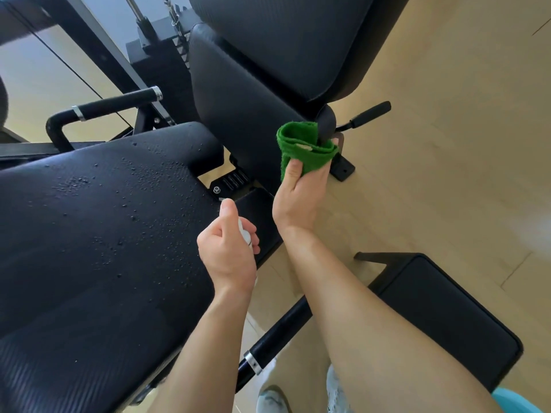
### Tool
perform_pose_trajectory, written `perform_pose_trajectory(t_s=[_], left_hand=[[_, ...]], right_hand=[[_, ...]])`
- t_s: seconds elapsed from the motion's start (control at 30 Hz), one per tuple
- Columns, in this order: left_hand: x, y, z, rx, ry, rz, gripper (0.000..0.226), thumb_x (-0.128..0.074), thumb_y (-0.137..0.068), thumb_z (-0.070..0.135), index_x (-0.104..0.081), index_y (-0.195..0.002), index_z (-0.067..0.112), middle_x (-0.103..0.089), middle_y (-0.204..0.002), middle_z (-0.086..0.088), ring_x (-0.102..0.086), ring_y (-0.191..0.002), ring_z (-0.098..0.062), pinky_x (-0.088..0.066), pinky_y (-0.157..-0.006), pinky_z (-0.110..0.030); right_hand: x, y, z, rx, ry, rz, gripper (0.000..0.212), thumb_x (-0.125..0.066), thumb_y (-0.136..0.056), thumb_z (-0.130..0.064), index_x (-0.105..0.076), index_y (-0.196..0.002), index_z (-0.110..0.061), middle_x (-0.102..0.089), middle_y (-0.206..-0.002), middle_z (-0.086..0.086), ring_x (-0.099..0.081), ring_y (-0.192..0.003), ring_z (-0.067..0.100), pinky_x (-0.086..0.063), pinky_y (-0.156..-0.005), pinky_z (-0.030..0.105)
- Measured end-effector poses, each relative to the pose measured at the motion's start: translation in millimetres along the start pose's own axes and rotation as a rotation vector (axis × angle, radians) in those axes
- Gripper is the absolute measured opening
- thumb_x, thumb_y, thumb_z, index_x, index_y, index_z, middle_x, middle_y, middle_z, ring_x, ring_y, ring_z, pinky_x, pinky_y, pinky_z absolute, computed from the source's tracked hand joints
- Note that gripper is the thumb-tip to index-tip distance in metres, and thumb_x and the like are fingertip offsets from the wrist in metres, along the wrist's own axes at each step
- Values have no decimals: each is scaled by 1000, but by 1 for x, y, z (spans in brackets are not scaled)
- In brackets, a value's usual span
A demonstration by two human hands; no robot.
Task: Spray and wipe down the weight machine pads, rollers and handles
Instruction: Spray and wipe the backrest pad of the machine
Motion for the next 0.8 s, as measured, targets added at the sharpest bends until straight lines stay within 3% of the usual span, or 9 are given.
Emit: perform_pose_trajectory(t_s=[0.13, 0.2, 0.3, 0.37, 0.5, 0.6, 0.63, 0.7, 0.8], left_hand=[[5, 6, -8, 65, -3, 37, 65, -46, -106, 48, -59, -53, 12, -56, -52, -5, -56, -53, -22, -52, -60, -38], [5, 9, -7, 78, 1, 34, 65, -46, -107, 46, -59, -54, 10, -56, -51, -5, -55, -52, -22, -51, -59, -38], [6, 10, -2, 106, -10, 7, 64, -48, -107, 45, -59, -57, 8, -56, -52, -7, -54, -51, -21, -50, -54, -34], [3, 8, 4, 155, -16, -96, 63, -49, -106, 46, -58, -57, 8, -56, -53, -8, -54, -51, -20, -48, -54, -32], [-12, 8, 3, 285, -129, -314, 63, -49, -104, 53, -63, -64, 6, -59, -55, -6, -55, -49, -17, -50, -53, -28], [-25, 10, -4, 371, -163, -331, 65, -51, -102, 59, -64, -63, 9, -61, -55, -3, -58, -53, -17, -53, -59, -32], [-29, 10, -7, 397, -157, -308, 64, -52, -102, 60, -63, -63, 10, -61, -54, -2, -59, -53, -17, -55, -61, -33], [-34, 9, -10, 449, -147, -258, 64, -51, -102, 60, -63, -64, 10, -61, -53, -1, -58, -53, -17, -56, -63, -33], [-40, 7, -13, 493, -113, -228, 62, -52, -101, 60, -64, -64, 11, -61, -53, -1, -58, -51, -17, -56, -63, -33]], right_hand=[[-3, 3, 8, -60, -16, -6, 77, -25, -100, -65, -51, -139, -4, -56, -138, 15, -49, -133, 32, -41, -110, 49], [0, 10, 5, -140, -10, -49, 72, -27, -99, -63, -52, -137, -7, -57, -135, 15, -52, -129, 33, -44, -106, 48], [12, 22, 8, -436, -15, -142, 62, -31, -102, -54, -56, -130, -4, -64, -125, 15, -61, -115, 33, -50, -90, 37], [25, 29, 18, -708, -119, -116, 46, -38, -107, -39, -57, -128, -3, -65, -121, 13, -63, -108, 29, -47, -86, 33], [59, 45, 22, -1018, -355, -126, 35, -53, -102, -43, -57, -122, -14, -69, -111, 6, -68, -99, 26, -56, -81, 37], [83, 54, 33, -1152, -231, -133, 58, -77, -74, -43, -60, -120, -13, -72, -105, 10, -72, -92, 31, -61, -80, 47], [91, 54, 36, -1173, -154, -116, 63, -76, -70, -44, -56, -122, -14, -70, -107, 11, -71, -92, 32, -61, -81, 49], [102, 48, 40, -1221, -131, -126, 48, -64, -84, -40, -53, -124, -17, -66, -112, 14, -68, -97, 34, -59, -87, 51], [107, 42, 33, -1267, -271, -183, 34, -52, -95, -34, -64, -117, -12, -70, -110, 17, -70, -101, 34, -56, -94, 49]])
Point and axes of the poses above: each hand's wrist, its own y-axis away from the middle knuckle, its own x-axis out of the back of the hand, z = x × y, the point moved 2 cm from there along -y, towards the middle knuckle
